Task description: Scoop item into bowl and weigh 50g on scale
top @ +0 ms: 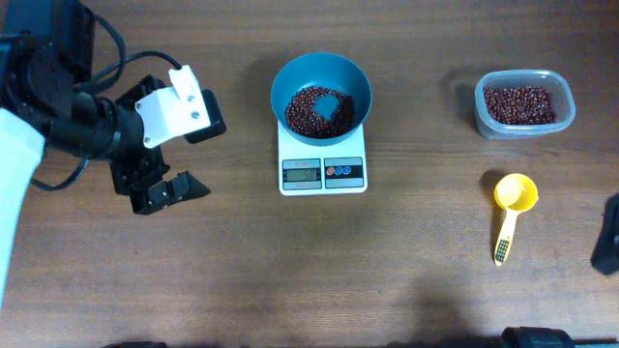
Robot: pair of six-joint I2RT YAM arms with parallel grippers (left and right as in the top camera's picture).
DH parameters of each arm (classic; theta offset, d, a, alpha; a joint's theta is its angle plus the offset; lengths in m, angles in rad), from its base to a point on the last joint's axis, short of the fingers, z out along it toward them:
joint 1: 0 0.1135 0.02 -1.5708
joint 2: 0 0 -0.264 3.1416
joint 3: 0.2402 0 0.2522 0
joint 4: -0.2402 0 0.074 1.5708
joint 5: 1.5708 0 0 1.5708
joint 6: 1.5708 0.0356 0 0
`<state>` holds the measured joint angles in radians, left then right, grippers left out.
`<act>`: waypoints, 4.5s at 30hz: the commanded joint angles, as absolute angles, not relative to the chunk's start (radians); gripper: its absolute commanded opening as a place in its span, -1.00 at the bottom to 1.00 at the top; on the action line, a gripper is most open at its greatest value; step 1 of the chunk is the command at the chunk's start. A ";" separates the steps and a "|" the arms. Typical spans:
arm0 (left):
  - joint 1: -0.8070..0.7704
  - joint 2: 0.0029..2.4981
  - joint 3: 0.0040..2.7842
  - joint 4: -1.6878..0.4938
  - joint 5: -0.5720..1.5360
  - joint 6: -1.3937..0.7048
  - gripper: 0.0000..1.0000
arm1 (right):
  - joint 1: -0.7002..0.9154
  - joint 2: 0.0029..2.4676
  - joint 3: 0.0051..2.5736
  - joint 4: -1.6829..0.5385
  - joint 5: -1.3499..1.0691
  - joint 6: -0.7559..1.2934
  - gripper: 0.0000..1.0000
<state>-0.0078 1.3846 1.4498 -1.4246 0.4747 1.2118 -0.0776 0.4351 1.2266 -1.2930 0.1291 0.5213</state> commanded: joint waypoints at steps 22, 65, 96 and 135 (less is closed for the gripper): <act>-0.002 1.380 1.450 -1.425 0.482 1.228 0.98 | -0.072 0.004 0.605 -0.676 -0.036 0.022 0.97; -0.002 1.380 1.450 -1.425 0.482 1.228 0.97 | -0.072 0.004 0.006 -0.065 -0.181 -0.026 0.97; -0.001 1.352 1.450 -1.606 0.501 1.143 0.97 | -0.072 0.007 0.006 -0.064 -0.180 -0.026 0.97; -0.072 0.566 0.790 -0.715 0.238 0.352 0.97 | -0.072 0.007 0.006 -0.064 -0.180 -0.026 0.97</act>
